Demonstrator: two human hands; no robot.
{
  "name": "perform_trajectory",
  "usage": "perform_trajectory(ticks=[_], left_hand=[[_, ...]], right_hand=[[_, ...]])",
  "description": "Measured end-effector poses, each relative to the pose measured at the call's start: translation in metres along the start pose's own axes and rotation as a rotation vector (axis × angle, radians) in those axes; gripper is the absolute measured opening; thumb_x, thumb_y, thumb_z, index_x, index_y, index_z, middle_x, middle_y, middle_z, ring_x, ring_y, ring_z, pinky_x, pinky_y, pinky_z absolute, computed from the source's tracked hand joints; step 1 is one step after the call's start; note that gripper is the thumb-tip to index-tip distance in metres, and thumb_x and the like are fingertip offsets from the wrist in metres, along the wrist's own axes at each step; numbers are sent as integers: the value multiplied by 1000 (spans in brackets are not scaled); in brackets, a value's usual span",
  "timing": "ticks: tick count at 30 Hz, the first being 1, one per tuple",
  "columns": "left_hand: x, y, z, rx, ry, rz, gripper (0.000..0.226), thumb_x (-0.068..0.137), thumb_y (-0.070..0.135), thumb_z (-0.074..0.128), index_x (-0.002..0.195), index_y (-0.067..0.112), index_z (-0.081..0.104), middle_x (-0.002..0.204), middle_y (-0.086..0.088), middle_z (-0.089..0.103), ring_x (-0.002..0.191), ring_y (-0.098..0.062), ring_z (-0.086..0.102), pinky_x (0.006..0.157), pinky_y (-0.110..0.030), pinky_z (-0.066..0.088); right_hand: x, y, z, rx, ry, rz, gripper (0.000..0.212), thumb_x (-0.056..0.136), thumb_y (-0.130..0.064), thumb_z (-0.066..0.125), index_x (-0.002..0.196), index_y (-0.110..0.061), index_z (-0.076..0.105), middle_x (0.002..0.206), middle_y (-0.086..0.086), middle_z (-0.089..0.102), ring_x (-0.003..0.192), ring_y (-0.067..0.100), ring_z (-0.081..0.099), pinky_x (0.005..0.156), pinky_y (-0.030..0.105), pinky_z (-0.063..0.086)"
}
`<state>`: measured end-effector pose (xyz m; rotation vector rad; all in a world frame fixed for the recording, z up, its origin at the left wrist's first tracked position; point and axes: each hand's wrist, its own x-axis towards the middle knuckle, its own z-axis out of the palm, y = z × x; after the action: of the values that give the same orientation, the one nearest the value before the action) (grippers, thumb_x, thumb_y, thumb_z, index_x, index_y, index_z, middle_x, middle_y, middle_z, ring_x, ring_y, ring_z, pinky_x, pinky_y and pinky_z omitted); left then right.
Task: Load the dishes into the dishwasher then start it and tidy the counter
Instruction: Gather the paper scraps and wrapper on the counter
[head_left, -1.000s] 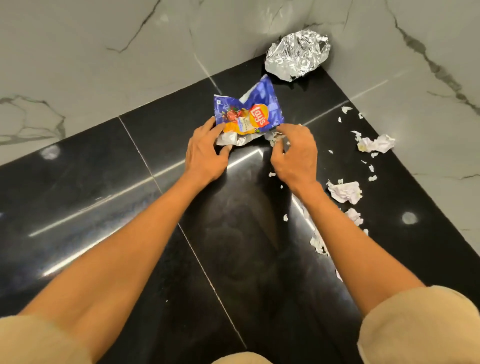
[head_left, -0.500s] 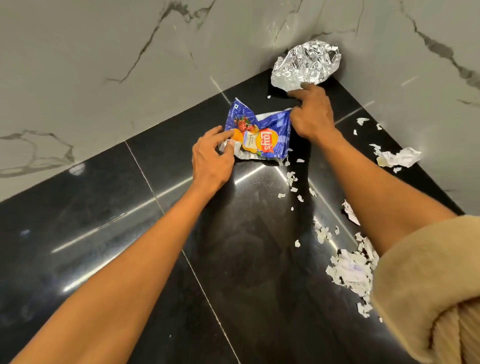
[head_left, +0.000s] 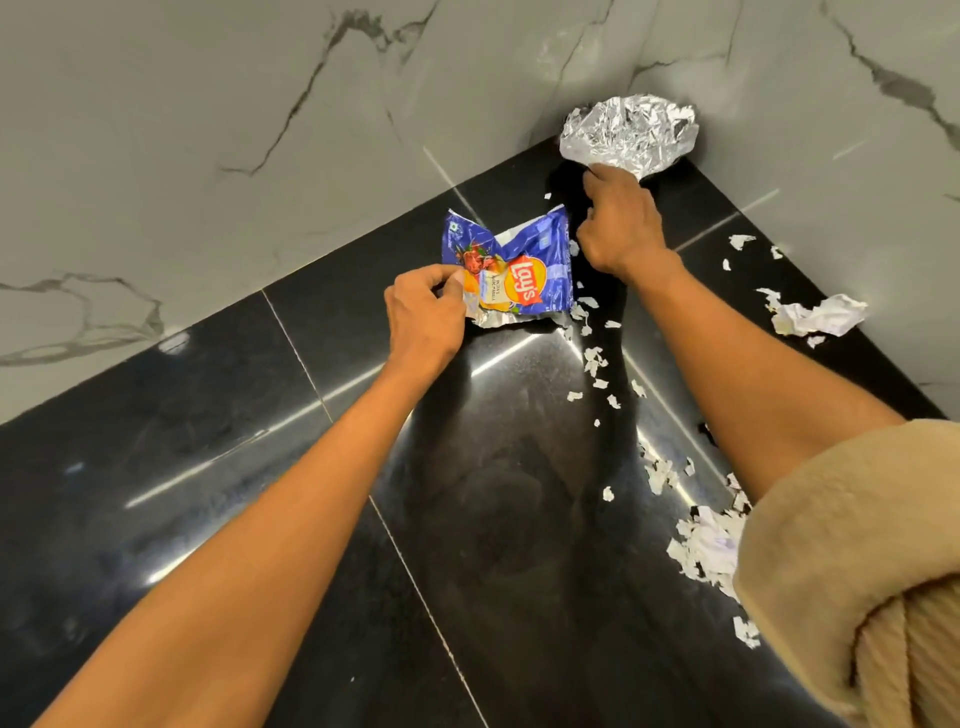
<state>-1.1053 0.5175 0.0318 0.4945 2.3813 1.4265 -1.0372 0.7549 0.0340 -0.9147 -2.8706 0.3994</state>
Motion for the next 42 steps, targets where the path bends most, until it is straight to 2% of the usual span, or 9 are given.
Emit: perform_trajectory(ticks=[6, 11, 16, 21, 25, 30, 32, 35, 42], left_hand=[[-11, -5, 1, -30, -11, -19, 33, 98, 25, 54, 83, 1, 72, 80, -8, 71, 72, -16, 66, 70, -48, 57], [-24, -1, 0, -70, -6, -34, 33, 99, 24, 51, 75, 8, 68, 76, -2, 67, 70, -8, 60, 71, -42, 55], [-26, -3, -3, -86, 21, -43, 35, 99, 26, 53, 82, -1, 69, 84, -15, 72, 71, -10, 60, 69, -43, 57], [-32, -1, -5, -92, -1, -40, 27, 99, 23, 56, 88, 9, 77, 63, 8, 62, 54, 4, 49, 55, -17, 41], [-36, -1, -4, -109, -7, -58, 17, 95, 23, 64, 95, 14, 78, 81, 8, 72, 74, 1, 63, 72, -24, 54], [-35, -2, 1, -107, -4, -80, 14, 93, 20, 67, 99, 12, 77, 93, 3, 74, 87, -7, 69, 81, -34, 59], [-35, -3, 2, -106, -11, -70, 14, 92, 19, 68, 100, 12, 76, 94, 3, 74, 89, -8, 69, 82, -33, 59], [-35, -4, 4, -106, -13, -55, 15, 93, 18, 67, 102, 11, 76, 96, 2, 73, 92, -8, 69, 83, -33, 59], [-34, -2, 9, -41, -62, 170, 45, 94, 1, 44, 133, 14, 62, 95, -4, 72, 72, -8, 60, 73, -27, 52]], right_hand=[[-38, -28, -18, 11, 346, -105, 62, 83, 0, 44, 144, -9, 50, 151, 5, 49, 124, 26, 49, 88, 35, 38], [-78, -61, -20, 246, 477, -193, 52, 86, 1, 47, 137, -4, 60, 139, 10, 60, 113, 26, 58, 87, 37, 45], [-114, -90, -6, 740, 483, 54, 22, 87, -8, 66, 105, -9, 79, 103, -1, 76, 89, 10, 70, 81, 35, 58], [-139, -105, 13, 1088, 409, 314, 17, 81, 0, 78, 96, -8, 80, 83, -6, 76, 73, 5, 71, 68, 20, 56], [-138, -103, 23, 1290, 346, 519, 19, 80, 4, 77, 91, -11, 79, 78, 3, 76, 71, 13, 70, 71, 29, 58], [-132, -83, 37, 1027, 356, 714, 19, 75, -10, 75, 89, -20, 81, 72, -8, 74, 71, 9, 70, 82, 34, 61], [-132, -79, 35, 909, 321, 662, 14, 75, -10, 67, 80, -17, 78, 61, -11, 65, 57, 2, 57, 69, 22, 52], [-130, -74, 33, 721, 244, 551, 16, 71, -4, 55, 56, -9, 52, 49, 1, 39, 49, 11, 27, 53, 32, 32], [-114, -82, 28, 453, 110, 277, 23, 73, -12, 58, 55, -7, 45, 47, 3, 36, 44, 17, 27, 42, 23, 19]])
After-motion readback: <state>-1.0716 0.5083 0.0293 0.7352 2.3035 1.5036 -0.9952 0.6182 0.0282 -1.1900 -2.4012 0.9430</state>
